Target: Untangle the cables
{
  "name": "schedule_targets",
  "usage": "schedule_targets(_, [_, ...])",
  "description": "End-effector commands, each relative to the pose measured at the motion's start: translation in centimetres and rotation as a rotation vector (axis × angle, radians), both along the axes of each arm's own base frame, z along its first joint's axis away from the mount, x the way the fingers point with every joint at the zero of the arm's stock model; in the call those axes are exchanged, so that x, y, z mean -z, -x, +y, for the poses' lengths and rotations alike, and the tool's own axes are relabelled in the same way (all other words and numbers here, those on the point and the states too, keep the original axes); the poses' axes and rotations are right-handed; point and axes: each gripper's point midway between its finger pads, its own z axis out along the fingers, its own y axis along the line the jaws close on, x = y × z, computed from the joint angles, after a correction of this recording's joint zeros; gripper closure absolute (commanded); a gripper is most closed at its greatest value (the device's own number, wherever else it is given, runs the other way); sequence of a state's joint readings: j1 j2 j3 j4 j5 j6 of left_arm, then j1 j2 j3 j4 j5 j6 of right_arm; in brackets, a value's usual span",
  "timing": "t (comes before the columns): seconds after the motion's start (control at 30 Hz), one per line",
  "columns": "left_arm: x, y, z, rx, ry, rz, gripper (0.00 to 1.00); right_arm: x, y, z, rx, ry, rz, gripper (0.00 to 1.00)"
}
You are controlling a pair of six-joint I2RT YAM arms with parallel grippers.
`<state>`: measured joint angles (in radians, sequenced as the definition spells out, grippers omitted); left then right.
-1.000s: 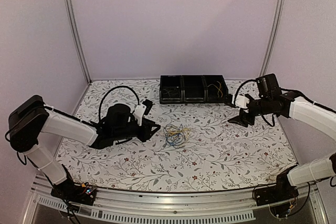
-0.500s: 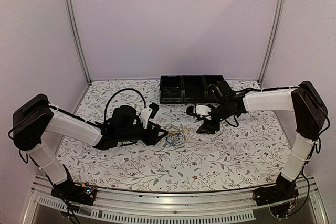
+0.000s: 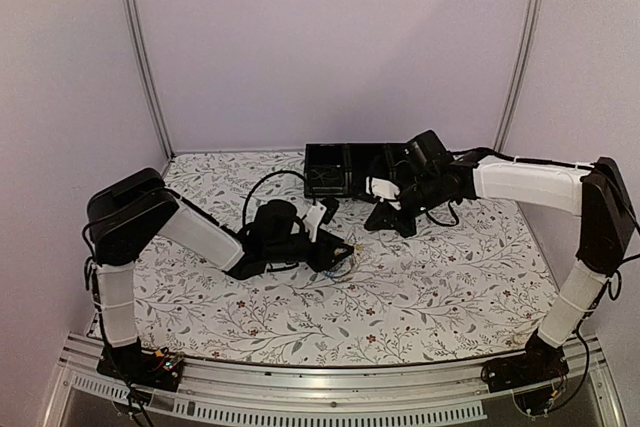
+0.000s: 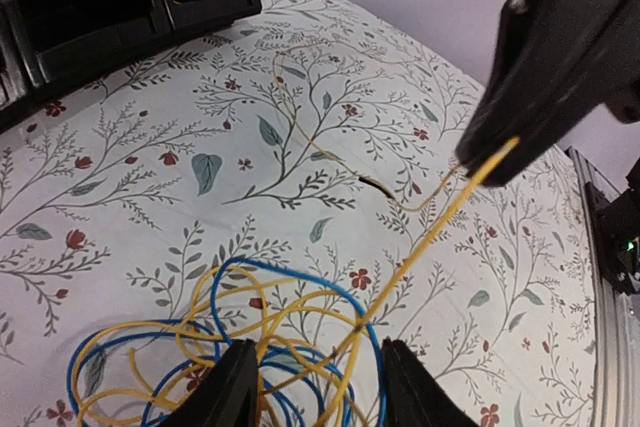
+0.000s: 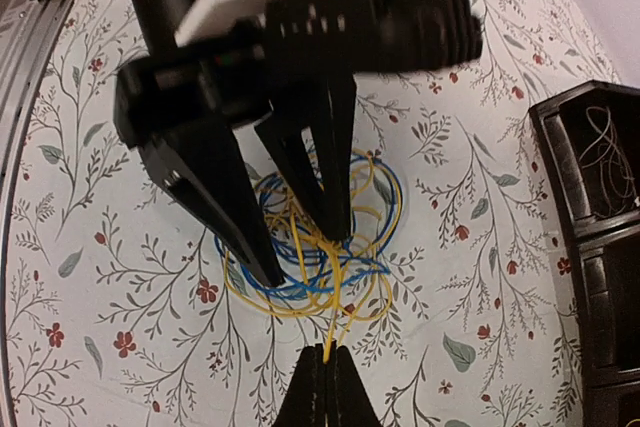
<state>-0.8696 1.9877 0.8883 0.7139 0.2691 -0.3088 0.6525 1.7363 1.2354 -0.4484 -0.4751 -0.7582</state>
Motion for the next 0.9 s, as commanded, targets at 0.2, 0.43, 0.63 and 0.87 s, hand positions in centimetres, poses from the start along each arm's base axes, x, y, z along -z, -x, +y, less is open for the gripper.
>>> schedule_targets(0.2, [3.6,-0.5,-2.5,0.067,0.046,0.030,0.83,-23.7,4.4,0.4,-0.126,-0.360,-0.231,1.00])
schedule_targets(0.43, [4.2,-0.7,-1.0,0.058,0.082,0.062,0.98,-33.2,5.7,-2.9,-0.112,-0.485,-0.384,1.00])
schedule_targets(0.63, [2.7,-0.3,1.8,-0.017,0.091,0.055,1.00,-34.1,4.1,-4.2,-0.044,-0.460,-0.472,1.00])
schedule_targets(0.87, [-1.2,1.2,8.3,-0.188,0.067,-0.045,1.00,-27.9,2.2,-3.8,0.010,-0.380,-0.394,1.00])
